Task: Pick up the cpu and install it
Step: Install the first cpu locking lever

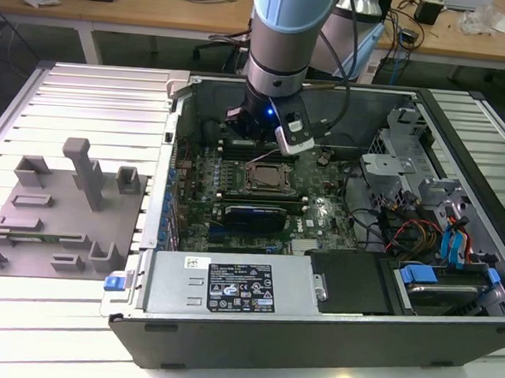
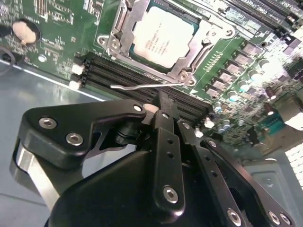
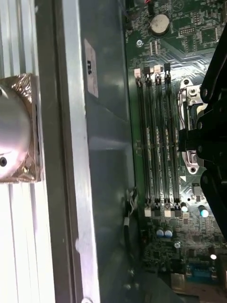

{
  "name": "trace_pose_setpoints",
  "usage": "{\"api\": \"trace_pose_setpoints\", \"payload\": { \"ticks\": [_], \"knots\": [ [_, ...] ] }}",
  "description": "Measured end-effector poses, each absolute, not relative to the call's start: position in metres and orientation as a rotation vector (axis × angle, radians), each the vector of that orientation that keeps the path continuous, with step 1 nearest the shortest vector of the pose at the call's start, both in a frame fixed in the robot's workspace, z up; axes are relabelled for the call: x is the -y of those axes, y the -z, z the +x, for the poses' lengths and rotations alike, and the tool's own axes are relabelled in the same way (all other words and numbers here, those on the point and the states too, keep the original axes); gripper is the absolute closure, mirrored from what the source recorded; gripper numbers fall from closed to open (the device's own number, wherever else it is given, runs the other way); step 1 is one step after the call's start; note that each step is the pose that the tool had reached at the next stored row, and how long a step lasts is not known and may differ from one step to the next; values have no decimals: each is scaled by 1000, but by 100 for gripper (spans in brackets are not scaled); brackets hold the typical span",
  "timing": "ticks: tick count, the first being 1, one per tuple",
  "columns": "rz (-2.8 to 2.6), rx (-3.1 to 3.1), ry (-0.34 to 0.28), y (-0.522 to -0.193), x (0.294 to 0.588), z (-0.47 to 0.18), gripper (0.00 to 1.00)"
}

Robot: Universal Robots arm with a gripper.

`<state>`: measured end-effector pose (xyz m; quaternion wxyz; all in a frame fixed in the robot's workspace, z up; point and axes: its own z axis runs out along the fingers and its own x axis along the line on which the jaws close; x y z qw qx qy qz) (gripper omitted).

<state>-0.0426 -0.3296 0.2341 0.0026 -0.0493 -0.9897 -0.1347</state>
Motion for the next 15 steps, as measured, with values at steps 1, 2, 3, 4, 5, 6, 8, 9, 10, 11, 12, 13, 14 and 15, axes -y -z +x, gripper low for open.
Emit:
{"api": "trace_pose_setpoints", "payload": {
  "ticks": [1,2,3,4,5,6,8,9,10,11,12,13,14,15],
  "knots": [
    [-181,3105,423,-233,330,-42,89],
    [-197,3105,423,-232,330,-42,89],
    [-215,3106,423,-231,330,-41,89],
    [-229,3106,423,-231,330,-40,89],
    [-246,3106,423,-230,330,-40,89],
    [-264,3106,424,-229,330,-40,89],
    [-295,3106,424,-228,329,-40,89],
    [-303,3106,424,-228,329,-40,89],
    [-311,3106,424,-227,329,-40,89],
    [-322,3105,424,-227,328,-40,89],
    [-326,3105,425,-226,327,-40,89],
    [-328,3105,425,-226,326,-40,89],
    [-331,3105,425,-226,326,-40,89],
    [-334,3105,425,-225,325,-40,89]
  ]
}}
